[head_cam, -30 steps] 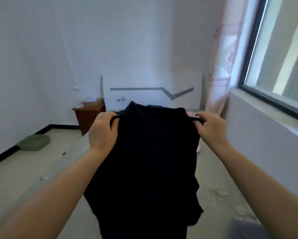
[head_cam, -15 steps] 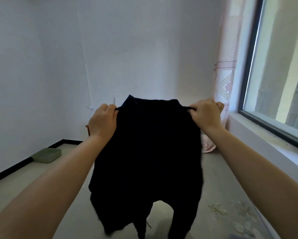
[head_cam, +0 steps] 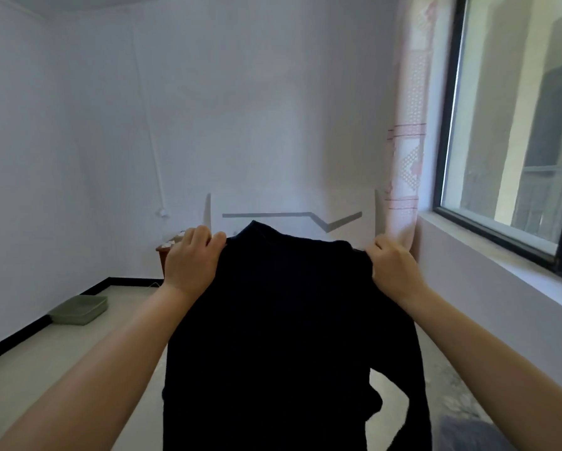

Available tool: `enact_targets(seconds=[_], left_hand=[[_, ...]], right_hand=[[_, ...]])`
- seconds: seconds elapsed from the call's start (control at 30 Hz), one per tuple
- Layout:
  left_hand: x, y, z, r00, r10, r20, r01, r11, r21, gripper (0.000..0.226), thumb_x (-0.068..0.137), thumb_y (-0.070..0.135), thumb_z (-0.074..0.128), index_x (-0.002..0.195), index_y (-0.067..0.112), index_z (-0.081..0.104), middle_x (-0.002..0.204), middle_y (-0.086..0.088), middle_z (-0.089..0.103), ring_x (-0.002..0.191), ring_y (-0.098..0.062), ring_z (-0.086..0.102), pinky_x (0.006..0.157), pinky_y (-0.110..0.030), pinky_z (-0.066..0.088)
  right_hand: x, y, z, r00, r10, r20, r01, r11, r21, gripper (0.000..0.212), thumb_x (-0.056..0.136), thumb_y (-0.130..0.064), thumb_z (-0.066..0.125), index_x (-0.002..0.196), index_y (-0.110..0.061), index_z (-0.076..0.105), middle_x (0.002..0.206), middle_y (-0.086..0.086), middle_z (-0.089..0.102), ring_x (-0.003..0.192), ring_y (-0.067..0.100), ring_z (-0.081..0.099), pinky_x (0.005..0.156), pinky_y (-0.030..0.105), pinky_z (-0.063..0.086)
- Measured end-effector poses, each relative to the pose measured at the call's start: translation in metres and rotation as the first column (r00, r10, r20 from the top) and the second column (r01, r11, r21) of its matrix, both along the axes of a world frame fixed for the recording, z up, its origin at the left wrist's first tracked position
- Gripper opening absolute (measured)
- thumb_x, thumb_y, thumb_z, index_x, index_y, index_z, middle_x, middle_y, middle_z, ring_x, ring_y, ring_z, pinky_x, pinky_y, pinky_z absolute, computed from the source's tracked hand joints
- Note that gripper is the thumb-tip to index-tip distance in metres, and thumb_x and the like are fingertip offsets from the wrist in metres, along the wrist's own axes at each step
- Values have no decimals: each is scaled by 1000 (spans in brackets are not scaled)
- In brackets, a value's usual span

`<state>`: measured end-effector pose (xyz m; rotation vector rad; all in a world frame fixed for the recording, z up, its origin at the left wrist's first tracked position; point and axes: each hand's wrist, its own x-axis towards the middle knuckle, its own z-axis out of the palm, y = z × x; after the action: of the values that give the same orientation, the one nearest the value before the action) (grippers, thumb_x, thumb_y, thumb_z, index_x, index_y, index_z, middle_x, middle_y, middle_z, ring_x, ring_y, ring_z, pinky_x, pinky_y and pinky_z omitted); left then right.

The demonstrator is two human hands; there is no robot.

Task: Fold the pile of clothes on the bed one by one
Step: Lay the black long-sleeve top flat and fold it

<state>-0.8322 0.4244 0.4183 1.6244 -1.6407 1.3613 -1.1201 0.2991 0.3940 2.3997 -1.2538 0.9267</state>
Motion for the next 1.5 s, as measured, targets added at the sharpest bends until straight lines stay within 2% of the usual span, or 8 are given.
enact_targets(seconds=[0.27,0.47,0.57,0.67,0.87,1.07,1.33,1.5], left_hand=[[33,62,-24,999,-35,-36,34,999,-26,6,65,3,63,66,1,57,56,-14,51,45,-27,53,32,-19,33],[43,113,-48,983,-182,-28,179,979,-96,9,82,18,42,82,9,41,59,-14,51,46,-28,50,40,-16,24],[46,136,-70,977,-204,-56,200,977,-67,16,93,20,36,83,9,41,60,-15,51,47,-27,50,37,-18,27],[45,158,-85,976,-214,-50,211,976,-55,37,101,31,18,83,9,43,59,-14,50,47,-27,50,43,-17,21],[41,196,-101,977,-211,-18,205,966,-159,32,99,26,32,82,7,51,56,-14,52,46,-25,50,39,-19,29],[47,189,-101,973,-226,-44,219,968,-124,54,99,29,32,70,0,68,56,-13,54,46,-25,51,39,-20,30],[63,81,-138,995,-78,-70,91,971,222,15,65,2,79,64,3,64,55,-13,53,46,-25,52,32,-22,35],[70,1,-209,998,-28,-55,45,940,337,12,63,-3,70,60,3,60,54,-13,50,44,-27,51,30,-22,31]], right_hand=[[32,75,-18,941,-50,335,7,992,128,24,86,5,44,99,6,64,100,22,65,95,35,57,83,36,40],[34,141,-26,863,11,505,-73,992,103,23,84,12,42,95,10,62,97,26,61,93,35,53,70,14,26],[33,176,-42,905,5,426,-17,1000,24,20,83,12,46,93,9,63,94,27,59,86,39,56,70,22,34],[32,206,-55,941,1,338,65,980,-186,14,73,13,55,81,8,66,75,27,59,67,42,59,53,36,47],[31,247,-70,925,8,379,160,899,-409,16,73,7,53,77,5,68,65,18,57,58,32,55,53,21,32],[37,231,-75,935,58,351,105,898,-428,18,75,2,51,76,3,69,64,17,59,56,32,54,49,24,40],[55,112,-128,990,-36,133,73,955,-287,21,50,15,74,61,1,64,56,17,55,49,30,54,41,26,40],[69,28,-208,997,13,74,-5,995,-98,13,51,9,66,60,1,64,54,17,54,49,31,55,42,29,43]])
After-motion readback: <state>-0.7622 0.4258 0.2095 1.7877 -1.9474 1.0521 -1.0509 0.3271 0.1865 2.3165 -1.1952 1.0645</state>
